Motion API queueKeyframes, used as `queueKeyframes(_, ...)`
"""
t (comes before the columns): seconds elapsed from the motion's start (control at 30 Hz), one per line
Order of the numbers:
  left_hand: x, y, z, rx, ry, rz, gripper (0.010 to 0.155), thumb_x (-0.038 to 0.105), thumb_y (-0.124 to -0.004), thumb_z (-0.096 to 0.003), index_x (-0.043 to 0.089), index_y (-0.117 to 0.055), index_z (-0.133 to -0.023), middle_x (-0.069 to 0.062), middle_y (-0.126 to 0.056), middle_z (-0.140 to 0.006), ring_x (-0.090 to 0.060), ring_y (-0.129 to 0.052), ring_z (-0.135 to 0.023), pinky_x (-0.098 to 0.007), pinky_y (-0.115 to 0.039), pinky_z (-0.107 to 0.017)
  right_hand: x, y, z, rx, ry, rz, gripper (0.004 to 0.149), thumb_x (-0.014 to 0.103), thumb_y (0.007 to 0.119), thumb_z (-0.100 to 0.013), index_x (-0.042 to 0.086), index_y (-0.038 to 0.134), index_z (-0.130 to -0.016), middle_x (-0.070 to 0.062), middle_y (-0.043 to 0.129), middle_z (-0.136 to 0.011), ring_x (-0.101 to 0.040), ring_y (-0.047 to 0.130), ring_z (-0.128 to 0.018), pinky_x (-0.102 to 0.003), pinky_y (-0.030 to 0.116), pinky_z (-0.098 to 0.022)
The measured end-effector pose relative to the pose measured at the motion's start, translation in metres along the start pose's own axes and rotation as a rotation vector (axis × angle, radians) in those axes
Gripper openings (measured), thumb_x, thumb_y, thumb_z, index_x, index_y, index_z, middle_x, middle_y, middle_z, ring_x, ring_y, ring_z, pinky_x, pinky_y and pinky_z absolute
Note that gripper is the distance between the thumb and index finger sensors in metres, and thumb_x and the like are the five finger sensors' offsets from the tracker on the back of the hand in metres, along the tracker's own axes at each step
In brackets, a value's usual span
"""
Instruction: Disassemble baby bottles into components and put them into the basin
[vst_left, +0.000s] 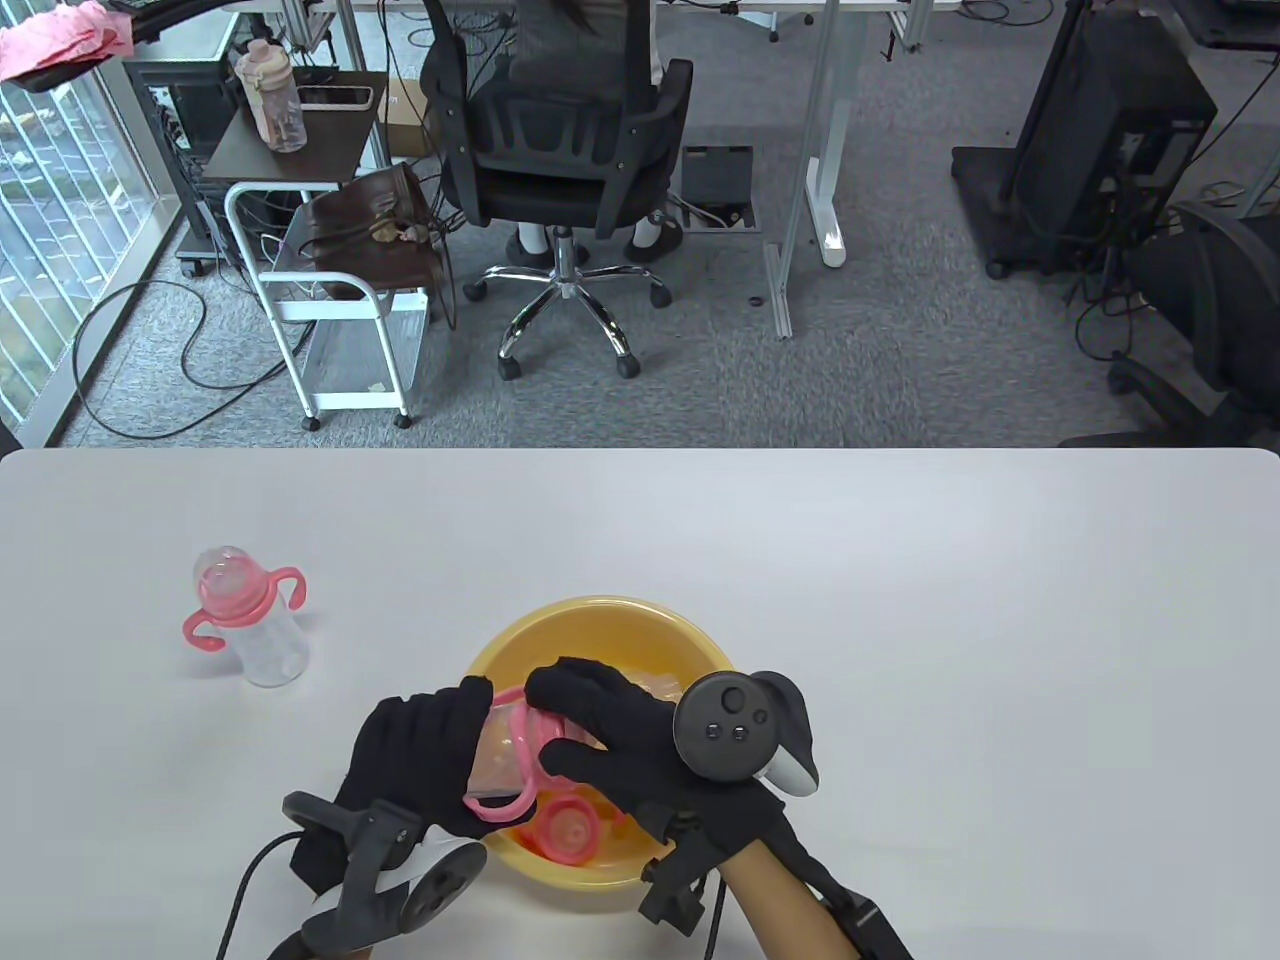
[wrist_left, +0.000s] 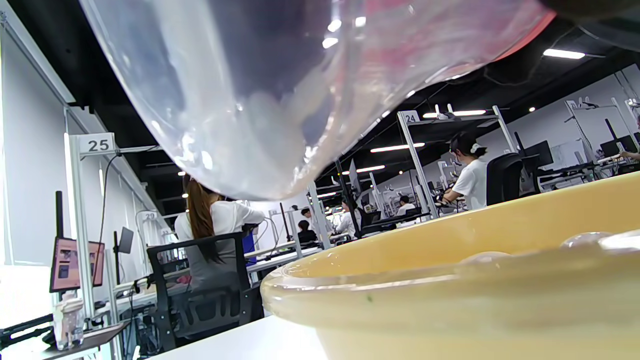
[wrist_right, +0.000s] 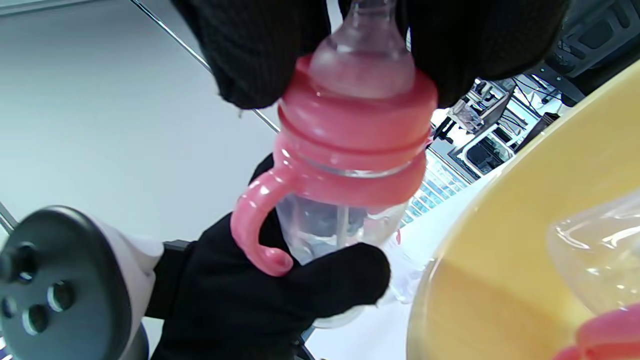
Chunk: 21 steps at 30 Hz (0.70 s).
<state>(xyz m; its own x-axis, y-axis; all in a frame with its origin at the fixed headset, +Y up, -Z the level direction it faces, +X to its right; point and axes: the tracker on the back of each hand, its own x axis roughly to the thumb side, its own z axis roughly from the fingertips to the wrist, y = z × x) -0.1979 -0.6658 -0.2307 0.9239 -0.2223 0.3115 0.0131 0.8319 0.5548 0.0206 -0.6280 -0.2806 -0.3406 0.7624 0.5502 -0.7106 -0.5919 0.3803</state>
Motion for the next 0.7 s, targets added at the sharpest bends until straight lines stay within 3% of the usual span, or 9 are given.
queueKeyframes(0.17,0.0013,0.0009,0.0007,0.026,0.013,-0.002,0.103,0.079,-0.063,-0.0292,0.012,-0.053,-0.107,-0.010,-0.086,-0.090,-0.027,-0.100,-0.076,-0.052,-0.077,-0.066,-0.0004,-0.0001,0.0015,-0.033,0.051,0.089,0.072,0.043,0.076,-0.057,0.010,0.049,-0.115,-0.032,0.054,-0.111,-0.058,0.076,-0.087,-0.068,0.067,-0.063)
queueKeyframes(0.27,0.0014,0.0014,0.0006,0.031,0.011,-0.002,0.103,0.079,-0.063,-0.0293,0.012,-0.053,-0.107,-0.010,-0.086,-0.090,-0.027,-0.100,-0.076,-0.052,-0.077,-0.066,-0.0017,0.0005,0.0012,0.043,0.114,0.149,0.081,0.053,0.073,-0.055,0.010,0.044,-0.117,-0.034,0.059,-0.108,-0.055,0.084,-0.080,-0.064,0.074,-0.058)
queueKeyframes(0.37,0.0017,0.0002,0.0019,0.031,-0.006,-0.018,0.103,0.079,-0.063,-0.0290,0.012,-0.053,-0.107,-0.010,-0.086,-0.090,-0.027,-0.100,-0.076,-0.052,-0.077,-0.066,-0.0030,0.0017,-0.0003,0.074,0.105,0.129,0.081,0.051,0.078,-0.052,0.009,0.049,-0.115,-0.031,0.069,-0.103,-0.050,0.091,-0.073,-0.060,0.078,-0.053)
queueKeyframes(0.7,-0.0063,-0.0006,0.0022,0.022,0.032,0.046,0.103,0.079,-0.063,-0.0289,0.012,-0.054,-0.107,-0.010,-0.086,-0.090,-0.027,-0.100,-0.075,-0.052,-0.078,-0.066,-0.0028,-0.0046,0.0014,0.014,-0.029,0.171,0.080,0.043,0.086,-0.050,0.012,0.047,-0.114,-0.027,0.061,-0.108,-0.047,0.083,-0.083,-0.059,0.074,-0.062)
